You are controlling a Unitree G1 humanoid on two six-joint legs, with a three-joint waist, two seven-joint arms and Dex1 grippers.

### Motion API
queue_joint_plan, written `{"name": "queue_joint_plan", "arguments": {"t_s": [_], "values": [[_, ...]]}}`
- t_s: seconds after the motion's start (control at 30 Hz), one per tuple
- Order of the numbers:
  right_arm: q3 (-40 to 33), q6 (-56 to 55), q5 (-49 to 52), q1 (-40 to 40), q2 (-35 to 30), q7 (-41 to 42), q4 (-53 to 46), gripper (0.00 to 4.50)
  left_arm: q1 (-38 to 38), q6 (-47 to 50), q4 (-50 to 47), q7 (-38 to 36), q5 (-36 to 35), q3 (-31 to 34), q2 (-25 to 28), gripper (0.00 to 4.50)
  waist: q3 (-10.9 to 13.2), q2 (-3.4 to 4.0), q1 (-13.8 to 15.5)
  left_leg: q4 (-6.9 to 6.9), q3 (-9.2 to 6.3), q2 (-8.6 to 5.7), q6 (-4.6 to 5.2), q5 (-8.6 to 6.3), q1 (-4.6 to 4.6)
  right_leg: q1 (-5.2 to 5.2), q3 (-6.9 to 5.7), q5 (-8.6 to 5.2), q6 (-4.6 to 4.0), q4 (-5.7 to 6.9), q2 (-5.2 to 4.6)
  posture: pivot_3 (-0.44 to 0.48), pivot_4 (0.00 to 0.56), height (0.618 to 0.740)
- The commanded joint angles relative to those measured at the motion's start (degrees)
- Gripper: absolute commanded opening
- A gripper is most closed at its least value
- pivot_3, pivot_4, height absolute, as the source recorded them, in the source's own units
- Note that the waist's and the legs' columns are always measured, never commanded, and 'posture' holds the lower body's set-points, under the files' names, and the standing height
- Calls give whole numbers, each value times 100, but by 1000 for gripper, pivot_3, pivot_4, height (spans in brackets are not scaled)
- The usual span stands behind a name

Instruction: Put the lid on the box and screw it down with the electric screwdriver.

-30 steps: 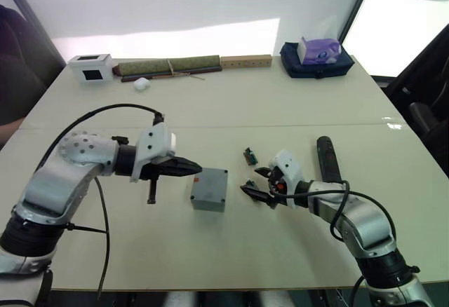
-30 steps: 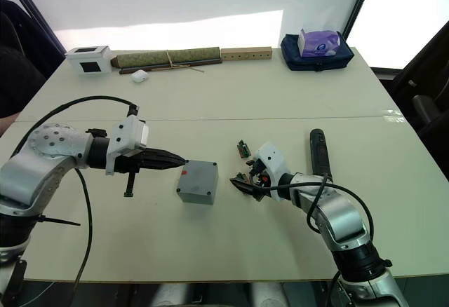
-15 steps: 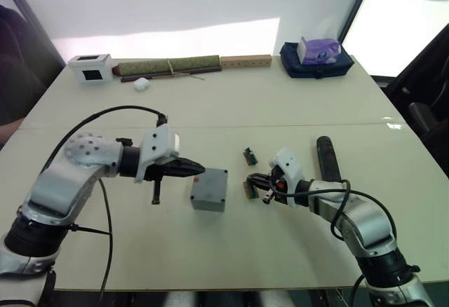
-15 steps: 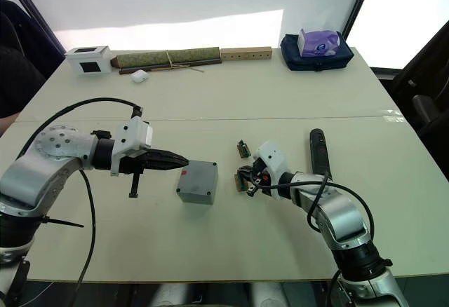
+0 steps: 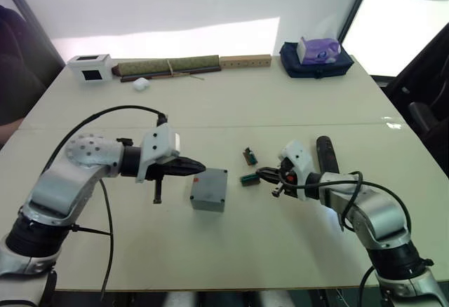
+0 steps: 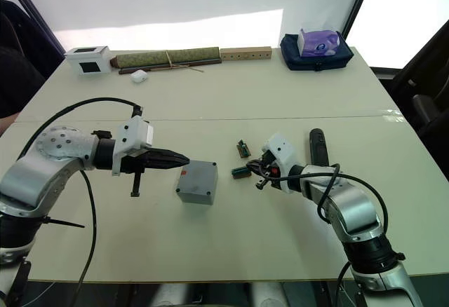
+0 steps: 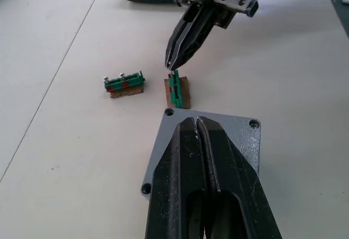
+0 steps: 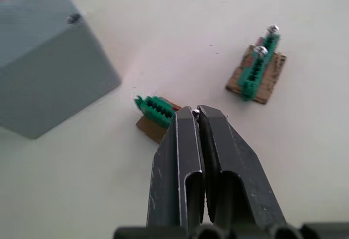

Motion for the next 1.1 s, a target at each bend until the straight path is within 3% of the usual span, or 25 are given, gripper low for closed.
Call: {"name": "queue_joint_plan", "arguments": {"t_s": [0.03, 0.23, 0.43, 0.67, 1.1], "values": [[-248, 202, 278, -319, -91, 13, -527, 47, 65, -6, -96, 15, -44, 186, 111, 0, 0, 0, 4, 0, 0, 0, 0, 0, 0, 0, 0, 0, 0, 1, 0, 0, 150, 740], [-274, 660, 590, -791, -59, -40, -837, 47, 195, -36, 11, 50, -18, 335, 265, 0, 0, 0, 12, 1, -1, 0, 0, 0, 0, -1, 0, 0, 0, 2, -1, 0, 150, 740], [437, 581, 500, -1184, 206, -83, -761, 47, 344, -16, 26, 149, -19, 460, 326, 0, 0, 0, -3, 1, -1, 0, 0, 0, 0, -2, 0, 0, 0, 3, -1, 0, 150, 740], [880, 242, 228, -1338, 274, -8, -381, 47, 444, -16, -2, 231, -16, 468, 333, 0, 0, 0, 17, 5, 0, -3, 0, 0, -4, -3, -1, 0, 0, 3, -7, 0, 150, 740], [1033, 93, 89, -1285, 227, 183, -179, 47, 525, 33, -144, 374, -66, 438, 293, 0, 0, 0, 5, 5, 0, -2, 0, 0, -4, -5, -1, 0, 0, 5, -5, 0, 150, 740]]}}
